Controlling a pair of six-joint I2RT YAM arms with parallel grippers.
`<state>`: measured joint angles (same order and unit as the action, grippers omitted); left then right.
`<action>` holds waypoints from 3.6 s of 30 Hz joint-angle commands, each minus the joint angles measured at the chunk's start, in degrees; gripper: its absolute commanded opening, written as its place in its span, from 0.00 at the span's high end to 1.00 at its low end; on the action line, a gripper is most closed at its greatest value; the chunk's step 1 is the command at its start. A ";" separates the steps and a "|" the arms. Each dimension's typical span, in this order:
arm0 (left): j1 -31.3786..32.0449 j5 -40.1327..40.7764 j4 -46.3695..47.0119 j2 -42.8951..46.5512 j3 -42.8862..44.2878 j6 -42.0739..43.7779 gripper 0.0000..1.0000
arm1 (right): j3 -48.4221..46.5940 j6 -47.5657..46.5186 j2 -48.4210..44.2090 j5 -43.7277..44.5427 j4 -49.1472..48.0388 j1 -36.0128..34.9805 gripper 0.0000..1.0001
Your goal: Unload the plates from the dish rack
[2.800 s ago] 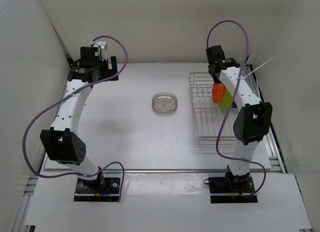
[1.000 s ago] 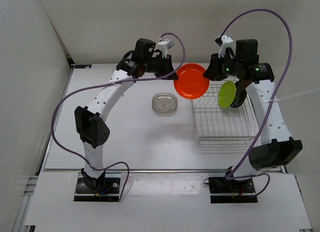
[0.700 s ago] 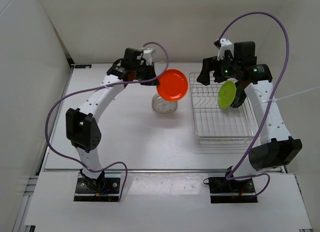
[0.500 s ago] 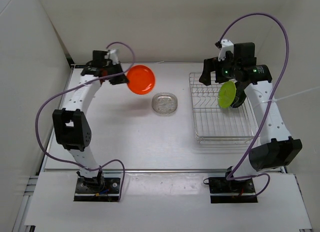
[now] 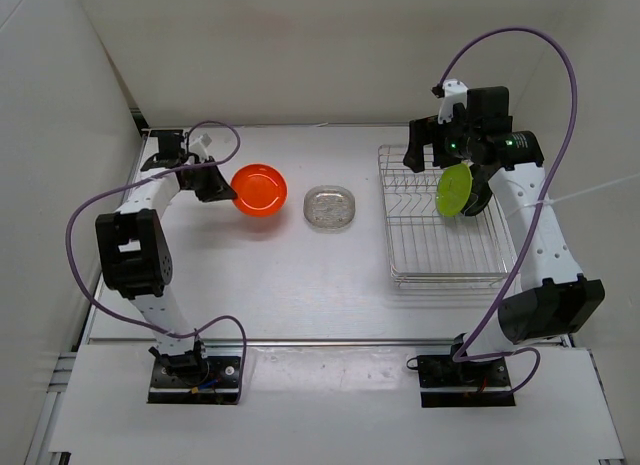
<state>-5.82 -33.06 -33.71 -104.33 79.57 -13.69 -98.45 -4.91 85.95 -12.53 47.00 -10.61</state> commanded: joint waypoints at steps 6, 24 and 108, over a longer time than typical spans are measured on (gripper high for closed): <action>-0.50 -5.09 5.59 -5.26 -0.47 1.04 0.89 | 1.59 -0.72 -3.25 1.81 -1.74 -0.02 0.00; -2.25 -0.78 5.33 -13.79 1.55 2.09 0.89 | 3.88 -0.72 -6.41 2.87 -2.88 -0.02 0.00; 19.08 16.31 -9.53 26.56 7.17 15.54 0.00 | 3.44 -12.50 -4.64 48.58 -10.97 2.61 1.00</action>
<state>10.55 -7.81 -44.16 -77.76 83.33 1.06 -95.53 -15.31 89.32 36.01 39.90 -8.05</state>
